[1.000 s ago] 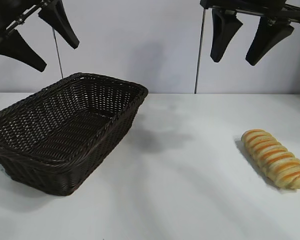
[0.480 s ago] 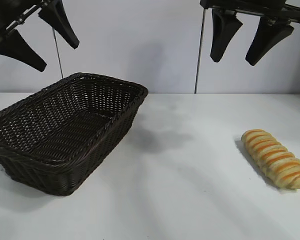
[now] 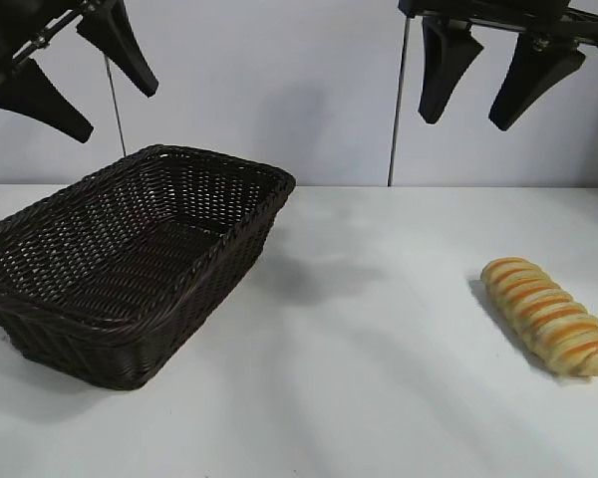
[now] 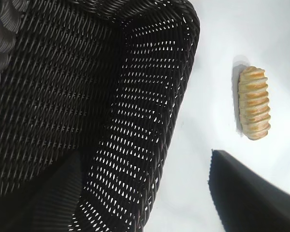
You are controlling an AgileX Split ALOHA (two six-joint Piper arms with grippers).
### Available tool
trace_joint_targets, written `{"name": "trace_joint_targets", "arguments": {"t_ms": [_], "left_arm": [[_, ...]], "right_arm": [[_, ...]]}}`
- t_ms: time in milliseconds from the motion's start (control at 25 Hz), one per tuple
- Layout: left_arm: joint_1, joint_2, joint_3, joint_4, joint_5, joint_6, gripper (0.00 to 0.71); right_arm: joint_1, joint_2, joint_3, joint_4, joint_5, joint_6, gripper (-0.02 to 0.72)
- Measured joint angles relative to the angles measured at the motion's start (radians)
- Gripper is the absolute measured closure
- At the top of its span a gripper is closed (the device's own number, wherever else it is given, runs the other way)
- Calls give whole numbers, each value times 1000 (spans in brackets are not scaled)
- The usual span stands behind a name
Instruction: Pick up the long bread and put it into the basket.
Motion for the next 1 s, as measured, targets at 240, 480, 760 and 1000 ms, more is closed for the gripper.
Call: {"name": "trace_joint_targets", "arguments": {"t_ms": [240, 480, 760, 1000], "left_arm": [[0, 0, 0, 1, -4, 0, 175], [0, 0, 0, 1, 19, -1, 175], [0, -15, 6, 62, 76, -12, 175], [0, -136, 126, 94, 52, -40, 175]], "right_arm": [[0, 0, 0, 0, -6, 0, 217], [0, 0, 0, 0, -6, 0, 217], [0, 0, 0, 0, -6, 0, 217], [0, 0, 0, 0, -7, 0, 217]]}}
